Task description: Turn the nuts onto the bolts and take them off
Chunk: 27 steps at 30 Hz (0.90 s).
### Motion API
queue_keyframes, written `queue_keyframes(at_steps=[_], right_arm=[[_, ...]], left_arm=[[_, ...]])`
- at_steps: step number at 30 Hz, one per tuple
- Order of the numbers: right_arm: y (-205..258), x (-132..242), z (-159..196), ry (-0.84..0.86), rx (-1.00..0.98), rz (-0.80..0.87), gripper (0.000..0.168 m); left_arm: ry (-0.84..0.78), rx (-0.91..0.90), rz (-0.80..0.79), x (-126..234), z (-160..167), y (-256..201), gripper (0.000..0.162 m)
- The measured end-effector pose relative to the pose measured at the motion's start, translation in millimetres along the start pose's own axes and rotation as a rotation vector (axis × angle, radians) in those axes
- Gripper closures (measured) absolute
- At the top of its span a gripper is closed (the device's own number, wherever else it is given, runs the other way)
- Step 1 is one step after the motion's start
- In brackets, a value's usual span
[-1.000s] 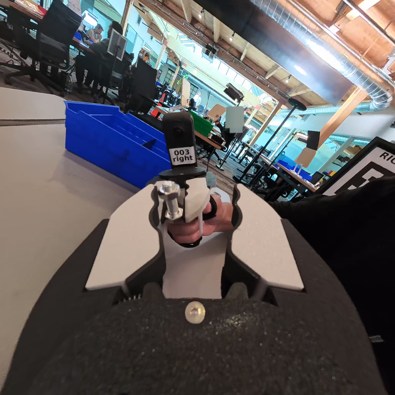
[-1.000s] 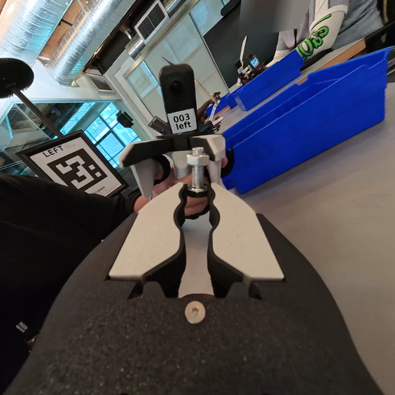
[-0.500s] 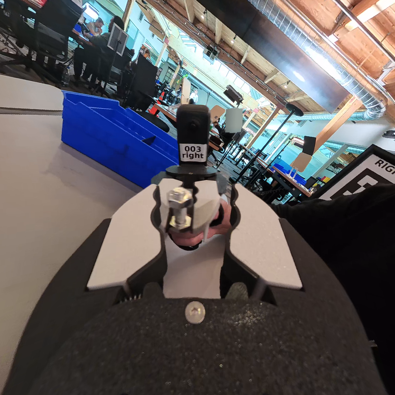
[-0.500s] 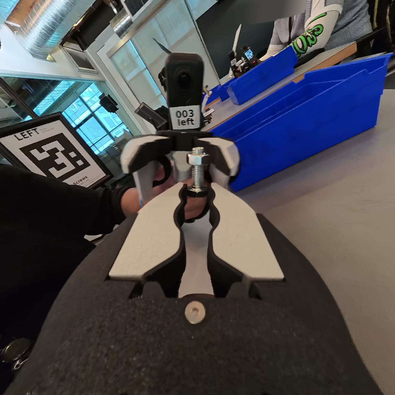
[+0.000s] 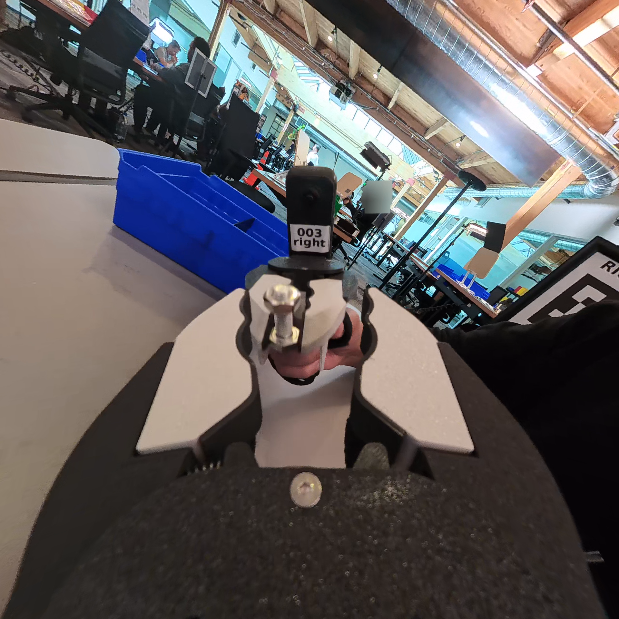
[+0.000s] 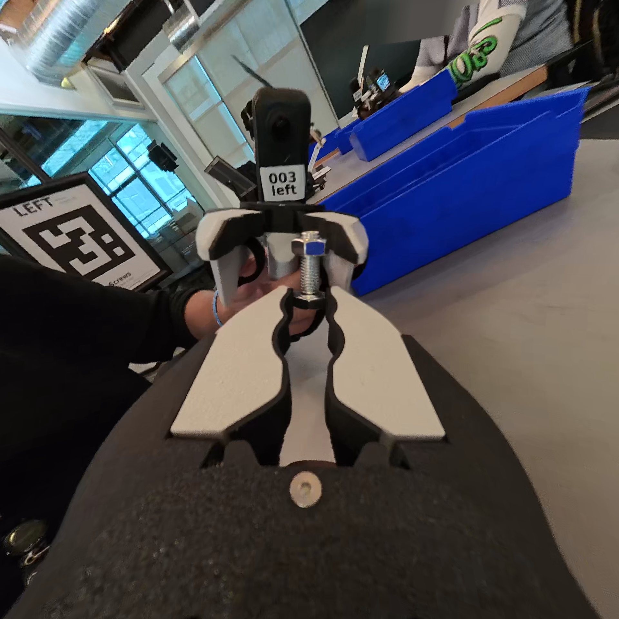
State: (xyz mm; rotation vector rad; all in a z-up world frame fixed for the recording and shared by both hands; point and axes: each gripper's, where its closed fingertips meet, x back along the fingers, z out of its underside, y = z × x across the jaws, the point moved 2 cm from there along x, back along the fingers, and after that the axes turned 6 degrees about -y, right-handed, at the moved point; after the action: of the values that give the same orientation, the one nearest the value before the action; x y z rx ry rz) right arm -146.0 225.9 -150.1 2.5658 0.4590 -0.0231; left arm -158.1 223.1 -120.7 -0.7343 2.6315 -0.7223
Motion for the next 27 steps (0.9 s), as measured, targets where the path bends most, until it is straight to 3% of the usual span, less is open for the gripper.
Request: queue_keyframes(at_steps=[3, 6, 8, 11, 20, 23, 25, 27], right_arm=[[1, -6, 6, 0.023, 0.006, 0.009, 0.15], [-12, 5, -3, -0.017, -0.011, 0.058, 0.15], [-23, 18, -12, -0.06, -0.027, 0.101, 0.15], [-26, 25, -17, -0.072, -0.016, 0.121, 0.15], [0, -12, 5, 0.009, 0.021, 0.036, 0.15], [-14, 4, -8, -0.043, 0.011, 0.079, 0.151], [-23, 20, -20, -0.086, 0.01, 0.118, 0.15], [-26, 30, -26, -0.102, 0.012, 0.13, 0.15]], left_arm=[[0.005, 0.005, 0.019, -1, 1, -4, 0.1], [-0.005, -0.021, -0.015, 0, -2, -2, 0.09], [-0.01, -0.032, -0.003, 3, -5, -4, 0.101], [-0.031, -0.014, -0.021, 6, -9, 1, 0.1], [0.002, -0.006, -0.004, -1, 1, -2, 0.096], [0.002, -0.046, -0.036, 0, -1, -3, 0.086], [-0.005, -0.06, -0.008, 3, -4, -6, 0.102], [-0.018, -0.051, -0.026, 4, -8, -3, 0.099]])
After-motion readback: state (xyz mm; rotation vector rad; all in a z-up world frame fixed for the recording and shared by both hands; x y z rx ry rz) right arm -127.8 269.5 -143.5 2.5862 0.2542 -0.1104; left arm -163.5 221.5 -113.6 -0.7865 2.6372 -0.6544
